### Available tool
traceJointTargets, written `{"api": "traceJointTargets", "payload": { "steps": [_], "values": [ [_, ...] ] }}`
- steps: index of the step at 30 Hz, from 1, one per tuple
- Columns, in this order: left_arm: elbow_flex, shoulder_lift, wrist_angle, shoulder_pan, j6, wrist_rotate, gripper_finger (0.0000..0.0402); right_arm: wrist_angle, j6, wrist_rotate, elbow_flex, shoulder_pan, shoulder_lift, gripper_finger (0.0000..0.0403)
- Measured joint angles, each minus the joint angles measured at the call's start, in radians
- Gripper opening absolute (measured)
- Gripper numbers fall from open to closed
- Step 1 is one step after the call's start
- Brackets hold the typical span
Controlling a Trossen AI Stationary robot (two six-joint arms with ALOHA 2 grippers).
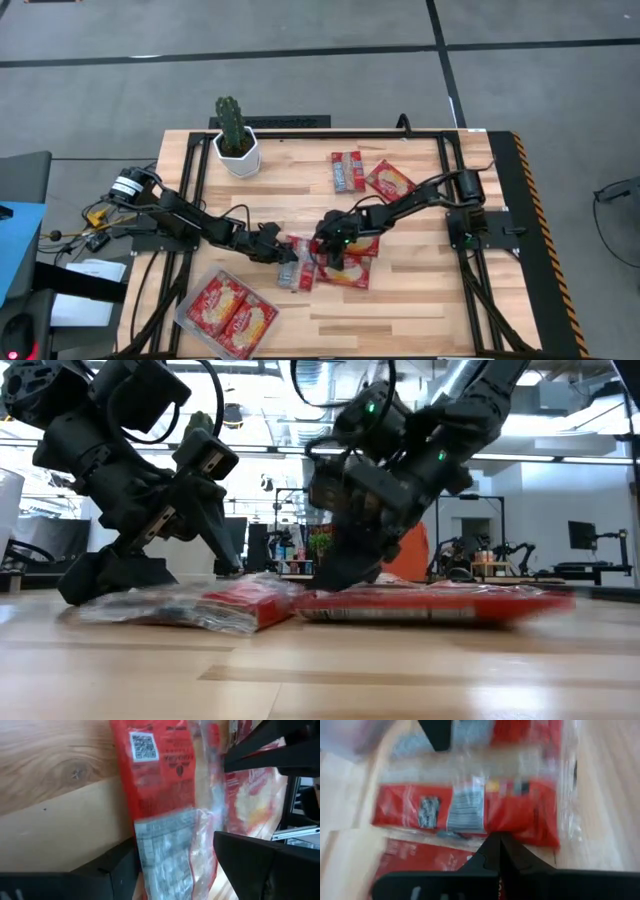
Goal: Sort popcorn bags into baskets
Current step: Put the red popcorn bag into the transparent bin
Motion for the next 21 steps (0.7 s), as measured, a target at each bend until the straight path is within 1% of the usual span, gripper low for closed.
{"api": "traceJointTargets", "payload": {
  "steps": [2, 5, 9, 13, 14, 16, 19, 21],
  "values": [
    [0.0, 0.0, 0.0, 0.0, 0.0, -0.002, 0.0235, 0.003, 0.005, -0.01, 0.002, 0.0, 0.005, 0.0013],
    [0.0, 0.0, 0.011, 0.0, 0.003, -0.017, 0.0223, 0.014, 0.006, -0.02, 0.026, 0.003, 0.048, 0.0013],
    [0.001, 0.0, 0.013, 0.0, -0.022, -0.05, 0.0194, -0.012, 0.007, -0.026, 0.057, 0.009, 0.06, 0.0021],
    [0.001, 0.0, 0.015, 0.001, -0.034, -0.055, 0.0142, -0.083, -0.013, -0.018, 0.085, -0.001, 0.028, 0.0023],
    [0.001, 0.0, 0.022, 0.001, -0.036, -0.054, 0.0124, -0.126, -0.023, -0.018, 0.084, -0.009, 0.005, 0.0021],
    [0.001, 0.0, 0.028, 0.002, -0.044, -0.056, 0.0085, -0.15, -0.043, -0.017, 0.099, -0.025, -0.037, 0.0016],
    [0.0, -0.007, 0.058, 0.006, -0.036, -0.055, 0.0024, -0.239, -0.071, -0.016, 0.098, -0.053, -0.132, 0.0012],
    [-0.001, -0.02, 0.066, 0.01, -0.024, -0.063, 0.0013, -0.311, -0.086, -0.012, 0.096, -0.072, -0.194, 0.0014]
  ]
}}
